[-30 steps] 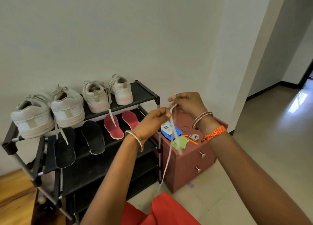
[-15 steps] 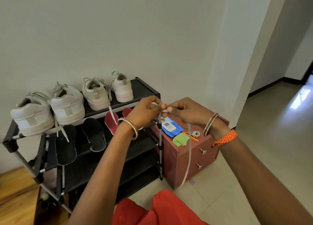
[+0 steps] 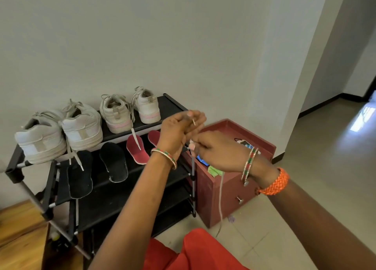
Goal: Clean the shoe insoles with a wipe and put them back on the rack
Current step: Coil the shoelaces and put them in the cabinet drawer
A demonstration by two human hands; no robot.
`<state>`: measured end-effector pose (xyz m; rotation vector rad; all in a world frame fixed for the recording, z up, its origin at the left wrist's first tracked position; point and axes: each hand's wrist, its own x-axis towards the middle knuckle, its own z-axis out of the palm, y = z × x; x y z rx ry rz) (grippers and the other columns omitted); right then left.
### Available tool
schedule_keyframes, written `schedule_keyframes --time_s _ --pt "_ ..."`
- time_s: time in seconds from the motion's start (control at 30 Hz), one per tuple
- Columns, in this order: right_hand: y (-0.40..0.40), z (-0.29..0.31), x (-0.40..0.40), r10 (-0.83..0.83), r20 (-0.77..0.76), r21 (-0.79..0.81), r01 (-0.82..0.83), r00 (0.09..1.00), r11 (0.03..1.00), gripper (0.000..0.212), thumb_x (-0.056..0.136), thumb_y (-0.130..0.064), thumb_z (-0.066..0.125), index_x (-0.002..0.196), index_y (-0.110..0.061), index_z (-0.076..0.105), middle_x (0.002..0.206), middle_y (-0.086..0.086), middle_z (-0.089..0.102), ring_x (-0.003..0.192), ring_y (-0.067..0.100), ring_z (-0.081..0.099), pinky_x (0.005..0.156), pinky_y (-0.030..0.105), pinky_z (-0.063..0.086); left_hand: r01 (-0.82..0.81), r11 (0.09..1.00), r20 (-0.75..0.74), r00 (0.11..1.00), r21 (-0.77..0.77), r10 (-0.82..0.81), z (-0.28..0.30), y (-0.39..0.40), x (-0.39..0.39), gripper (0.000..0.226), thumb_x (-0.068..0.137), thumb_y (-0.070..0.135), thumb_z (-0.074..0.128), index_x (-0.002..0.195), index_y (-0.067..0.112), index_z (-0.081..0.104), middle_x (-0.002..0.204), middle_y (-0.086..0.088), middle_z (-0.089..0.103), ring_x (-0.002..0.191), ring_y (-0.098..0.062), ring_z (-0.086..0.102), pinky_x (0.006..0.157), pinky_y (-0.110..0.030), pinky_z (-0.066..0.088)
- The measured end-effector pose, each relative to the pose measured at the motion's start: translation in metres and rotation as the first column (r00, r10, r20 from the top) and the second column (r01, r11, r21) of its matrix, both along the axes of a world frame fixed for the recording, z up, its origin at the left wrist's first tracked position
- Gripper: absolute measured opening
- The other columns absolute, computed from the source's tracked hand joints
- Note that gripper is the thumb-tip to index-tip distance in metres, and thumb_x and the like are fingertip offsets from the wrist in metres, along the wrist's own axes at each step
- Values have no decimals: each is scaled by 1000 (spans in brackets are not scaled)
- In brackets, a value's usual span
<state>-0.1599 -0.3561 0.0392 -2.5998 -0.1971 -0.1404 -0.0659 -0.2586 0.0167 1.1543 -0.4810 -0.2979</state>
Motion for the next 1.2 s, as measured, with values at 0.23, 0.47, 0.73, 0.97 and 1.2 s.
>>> schedule_keyframes --time_s 0.23,0.47,0.73,0.97,1.2 --pt "-40 12 22 -355 374 223 288 857 931 30 93 -7 41 69 -23 51 63 -1 56 61 21 52 58 28 41 207 951 155 957 231 -246 1 7 -15 31 97 0 36 81 5 62 65 -2 63 56 -9 57 58 -18 49" --pt "-12 -14 -2 3 -69 -30 -5 998 1000 36 99 -20 39 65 -27 46 65 -12 45 61 6 46 57 17 37 142 979 170 971 146 -166 4 7 -17 24 97 10 44 89 5 65 67 1 69 58 -7 61 58 -15 50" --pt "-23 40 -14 140 -130 179 -116 982 977 32 99 -19 42 74 -9 58 52 -7 43 41 4 33 43 16 27 61 953 259 955 297 -142 -1 -1 -29 24 92 -4 46 82 5 66 62 -2 67 56 -10 62 60 -21 53" --pt "-49 11 11 -240 103 130 227 965 965 32 96 -12 43 65 -21 50 64 -1 52 66 20 49 64 30 38 303 953 36 953 -11 -302 6 3 -32 33 97 0 32 83 2 61 60 -1 60 51 -7 55 52 -15 48" --pt "-6 0 -20 37 -111 77 -29 993 997 27 98 -15 41 73 -14 52 65 -7 46 51 2 42 53 16 35 -60 992 276 961 111 27 -3 -3 -23 24 97 6 45 88 6 67 69 2 70 64 -9 66 64 -19 53"
